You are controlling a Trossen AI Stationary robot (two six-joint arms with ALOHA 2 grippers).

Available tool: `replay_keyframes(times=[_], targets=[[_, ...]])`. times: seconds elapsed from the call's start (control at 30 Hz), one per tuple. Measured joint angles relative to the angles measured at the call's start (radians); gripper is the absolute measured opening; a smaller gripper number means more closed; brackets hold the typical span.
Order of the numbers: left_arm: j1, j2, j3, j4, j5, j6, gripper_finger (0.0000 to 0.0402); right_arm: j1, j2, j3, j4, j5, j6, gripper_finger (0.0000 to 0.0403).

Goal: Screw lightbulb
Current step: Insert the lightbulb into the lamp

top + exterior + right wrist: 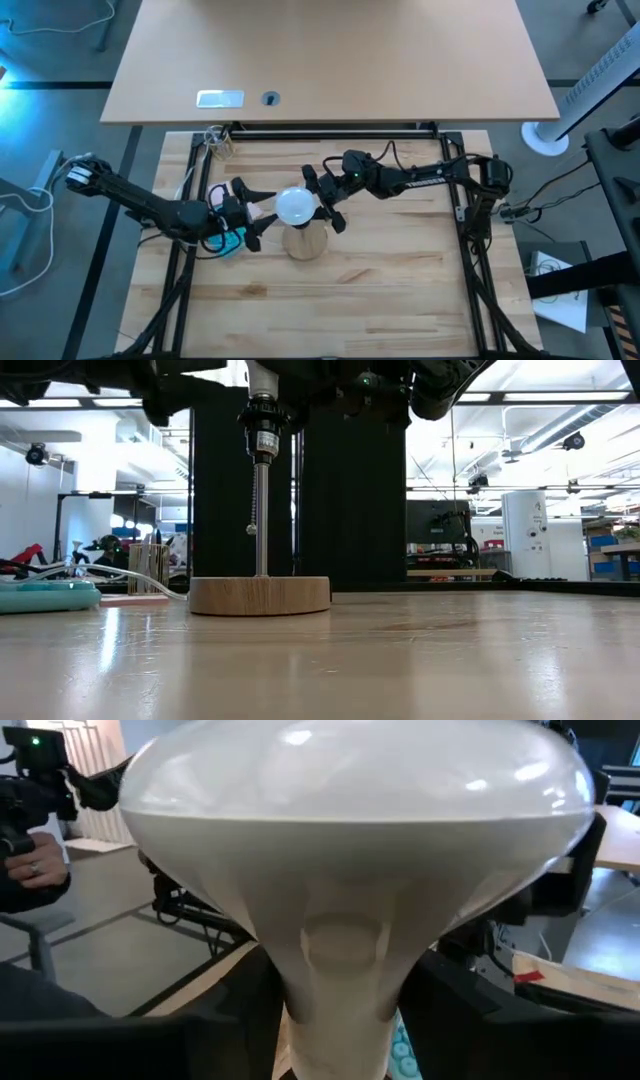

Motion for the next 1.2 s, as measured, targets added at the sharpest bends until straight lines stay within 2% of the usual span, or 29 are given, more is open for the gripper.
replay_keyframes(times=[0.1, 0.2, 0.27, 0.37, 0.5, 0.67, 0.93, 1.1, 1.2], targets=[[-0.017, -0.071, -0.003, -0.087, 0.013, -0.011, 0.0256, 0.005, -0.001, -0.001, -0.014, 0.0, -0.025, 0.0158], [-0.006, -0.104, -0.068, -0.054, 0.072, -0.028, 0.0256, 0.01, -0.001, -0.001, -0.015, 0.003, -0.042, 0.0161], [0.008, -0.093, -0.135, 0.032, 0.084, -0.056, 0.0256, 0.01, -0.001, -0.001, -0.016, 0.004, -0.038, 0.016], [0.012, -0.042, -0.243, 0.263, 0.097, -0.069, 0.0256, 0.011, -0.003, -0.001, -0.032, 0.017, -0.035, 0.0155], [0.012, 0.069, -0.317, 0.511, 0.114, -0.031, 0.0256, 0.014, -0.007, -0.001, -0.072, 0.048, -0.036, 0.0154], [0.012, 0.183, -0.288, 0.548, 0.113, -0.046, 0.0256, 0.028, -0.02, -0.003, -0.116, 0.101, -0.032, 0.0155], [0.008, 0.279, -0.254, 0.551, 0.077, -0.063, 0.0256, 0.084, -0.058, -0.022, -0.169, 0.256, -0.065, 0.0152], [0.008, 0.396, -0.234, 0.566, 0.088, -0.101, 0.0256, 0.102, -0.058, -0.025, -0.166, 0.33, -0.058, 0.0154], [0.008, 0.484, -0.191, 0.59, 0.088, -0.085, 0.0256, 0.103, -0.057, -0.026, -0.156, 0.339, -0.057, 0.0148]])
